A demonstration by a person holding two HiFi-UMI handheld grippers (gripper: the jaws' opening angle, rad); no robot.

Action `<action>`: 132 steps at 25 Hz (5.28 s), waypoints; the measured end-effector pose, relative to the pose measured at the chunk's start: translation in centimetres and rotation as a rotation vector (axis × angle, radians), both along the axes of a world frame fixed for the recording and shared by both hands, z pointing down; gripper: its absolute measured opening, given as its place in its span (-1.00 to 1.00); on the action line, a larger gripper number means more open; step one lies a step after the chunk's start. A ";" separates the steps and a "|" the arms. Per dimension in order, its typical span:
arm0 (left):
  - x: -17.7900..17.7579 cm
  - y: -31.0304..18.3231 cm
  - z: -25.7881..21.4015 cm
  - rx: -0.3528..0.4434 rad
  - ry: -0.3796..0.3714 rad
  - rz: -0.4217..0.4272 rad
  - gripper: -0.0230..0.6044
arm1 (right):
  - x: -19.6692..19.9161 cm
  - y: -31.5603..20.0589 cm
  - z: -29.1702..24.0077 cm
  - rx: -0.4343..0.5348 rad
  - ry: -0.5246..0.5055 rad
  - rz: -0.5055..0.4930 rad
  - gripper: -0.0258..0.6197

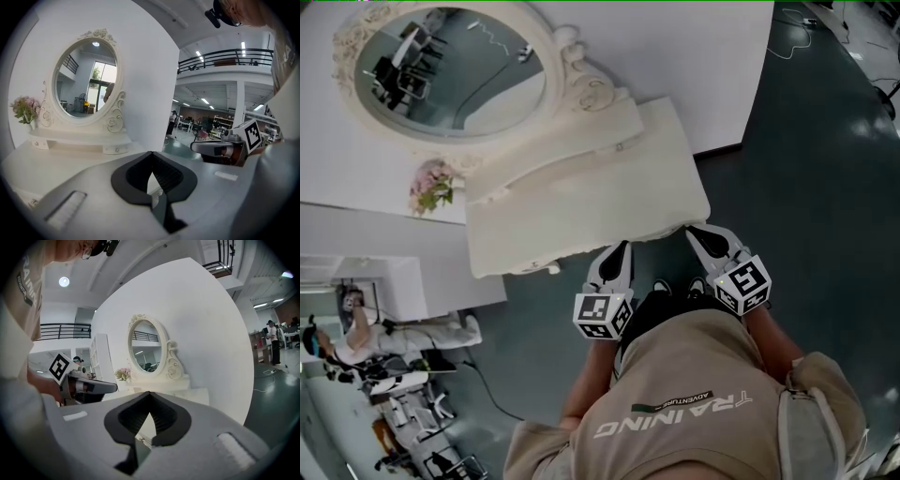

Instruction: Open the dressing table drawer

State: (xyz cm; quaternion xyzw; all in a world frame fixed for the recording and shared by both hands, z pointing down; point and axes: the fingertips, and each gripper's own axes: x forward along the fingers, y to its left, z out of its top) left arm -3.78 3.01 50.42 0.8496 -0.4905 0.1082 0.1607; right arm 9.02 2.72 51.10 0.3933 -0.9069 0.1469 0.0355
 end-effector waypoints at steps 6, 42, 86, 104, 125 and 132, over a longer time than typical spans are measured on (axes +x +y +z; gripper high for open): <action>-1.5 -1.4 1.2 -0.020 -0.003 -0.006 -0.87 | -1.0 -1.7 1.0 -0.024 -0.005 0.012 -0.91; -5.9 -20.1 4.0 -0.036 0.042 0.153 -0.87 | -6.9 -17.5 -3.9 0.082 0.204 0.200 -0.91; -2.6 -31.3 19.9 -0.431 -0.087 -0.234 -0.48 | 2.3 -27.0 6.3 -0.151 0.121 0.079 -0.91; -1.8 -30.2 20.4 -0.420 -0.147 -0.241 -0.57 | 2.5 -27.0 6.6 -0.153 0.123 0.070 -0.91; -1.6 -26.4 21.0 -0.435 -0.166 -0.232 -0.57 | 2.0 -24.0 6.2 -0.137 0.122 0.065 -0.91; -1.7 -26.1 20.9 -0.430 -0.176 -0.231 -0.57 | 2.2 -23.6 6.0 -0.136 0.119 0.086 -0.91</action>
